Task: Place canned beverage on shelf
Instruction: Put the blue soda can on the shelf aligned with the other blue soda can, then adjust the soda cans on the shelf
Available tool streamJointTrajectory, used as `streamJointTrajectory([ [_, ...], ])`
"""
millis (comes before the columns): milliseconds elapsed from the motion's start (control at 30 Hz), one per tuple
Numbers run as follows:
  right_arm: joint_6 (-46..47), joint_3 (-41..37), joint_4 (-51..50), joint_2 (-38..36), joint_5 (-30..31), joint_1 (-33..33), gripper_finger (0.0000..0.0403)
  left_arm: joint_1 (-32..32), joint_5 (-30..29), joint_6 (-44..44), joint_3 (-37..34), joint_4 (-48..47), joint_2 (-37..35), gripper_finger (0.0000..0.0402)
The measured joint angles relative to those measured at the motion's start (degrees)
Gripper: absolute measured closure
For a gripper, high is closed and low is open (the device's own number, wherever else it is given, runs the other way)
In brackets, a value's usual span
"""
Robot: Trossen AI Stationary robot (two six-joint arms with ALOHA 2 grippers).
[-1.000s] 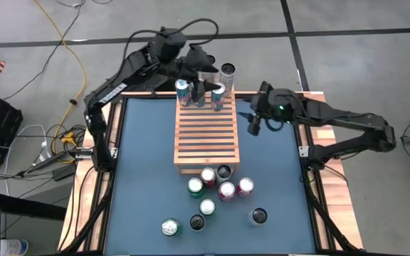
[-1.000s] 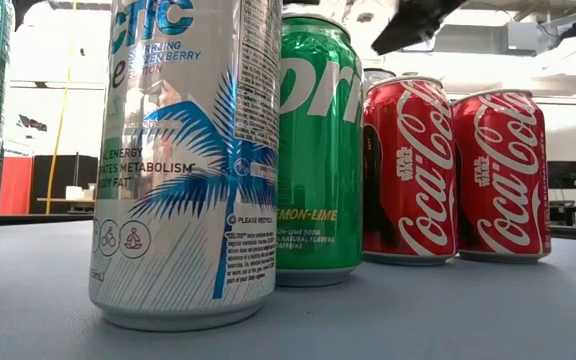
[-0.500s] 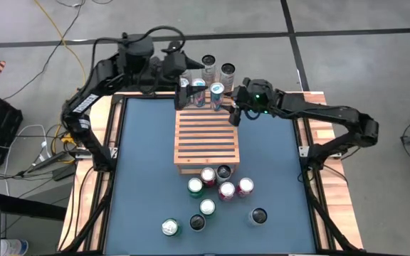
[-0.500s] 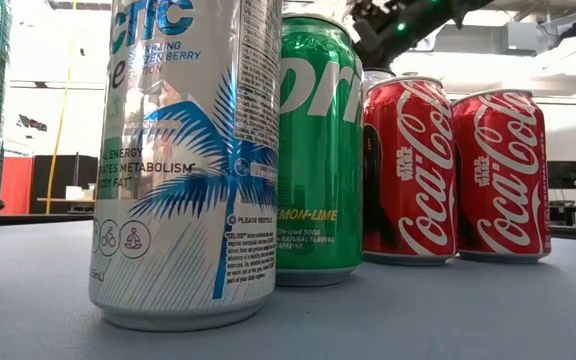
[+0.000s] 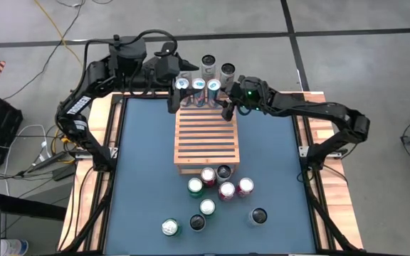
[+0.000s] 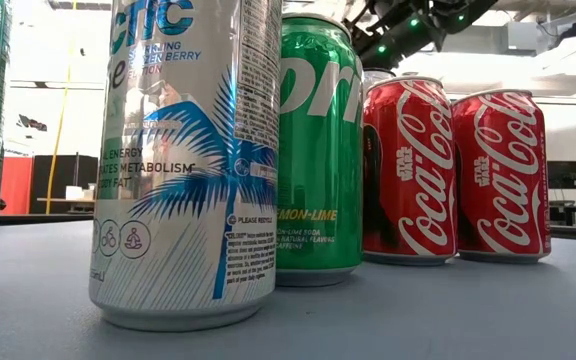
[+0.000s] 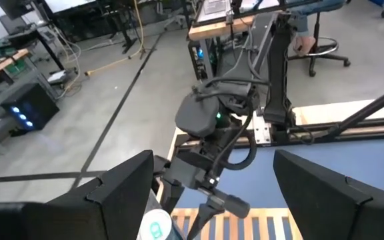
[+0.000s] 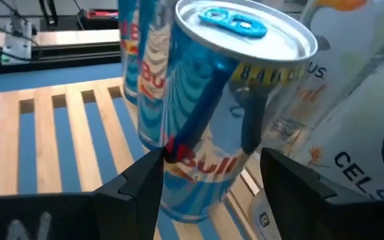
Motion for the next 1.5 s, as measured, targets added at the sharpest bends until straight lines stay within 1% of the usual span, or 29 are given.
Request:
streamJointTrajectory([
  [233,0.52,0.27,-0.4,0.17,0.31,0.58,0.0171,0.0,-0.22,1.51,0.0,-0.25,0.0,0.0104],
  [333,1.08,0.6,-0.9,-1.08,0.35,0.66,0.0171,0.0,-0.94,1.53,0.0,-0.44,-0.28,0.0104],
  [433,1.1,0.98,-0.56,-3.95,0.33,0.66,0.0171,0.0,-1.57,1.56,0.0,-0.53,-0.69,0.0104],
  [533,1.07,0.98,-2.28,-7.99,0.33,0.66,0.0171,0.0,-2.43,1.97,0.0,-0.6,-0.76,0.0104],
  [633,-0.97,0.98,-3.78,-12.63,0.37,0.3,0.0171,0.01,-2.62,1.99,0.0,-0.63,-0.76,0.0104],
  [733,-4.1,0.98,-1.68,-16.54,1.83,-2.34,0.0171,0.22,-3.43,1.99,0.0,-0.44,-0.76,0.0104],
  [833,-4.99,1.01,2.55,-17.97,1.14,-8.19,0.0172,0.26,-4.62,1.26,0.0,0.41,-0.75,0.0104],
  [900,-4.93,1.03,4.79,-17.24,-2.66,-13.51,0.0177,0.28,-5.67,0.39,0.0,1.74,-0.74,0.0104],
  [967,-3.52,1.18,6.58,-15.01,-9.09,-18.73,0.0183,0.28,-6.63,-0.35,0.0,2.96,-0.74,0.0104],
  [1067,-0.71,3.67,7.24,-8.78,-19.59,-25.12,0.0193,0.28,-8.97,-1.69,0.0,3.93,-0.74,0.0104],
  [1100,-0.48,4.94,7.17,-6.56,-22.17,-26.79,0.0195,0.28,-10.11,-1.83,0.0,4.22,-0.74,0.0104],
  [1167,0.05,8.7,7.23,-2.15,-24.23,-29.82,0.0198,0.28,-12.51,-2.15,0.0,4.38,-0.74,0.0104],
  [1267,0.68,14.99,5.96,4.11,-27.09,-33.47,0.0201,0.33,-16.45,-4.17,0.0,4.41,-0.74,0.0104],
  [1400,1.4,23.52,2.54,12.92,-37.0,-36.25,0.0214,0.37,-20.12,-6.93,0.0,4.41,-0.74,0.0104],
  [1500,1.5,29.62,-0.53,18.72,-43.46,-36.19,0.0236,0.43,-21.86,-8.29,0.0,4.41,-0.74,0.0104],
])
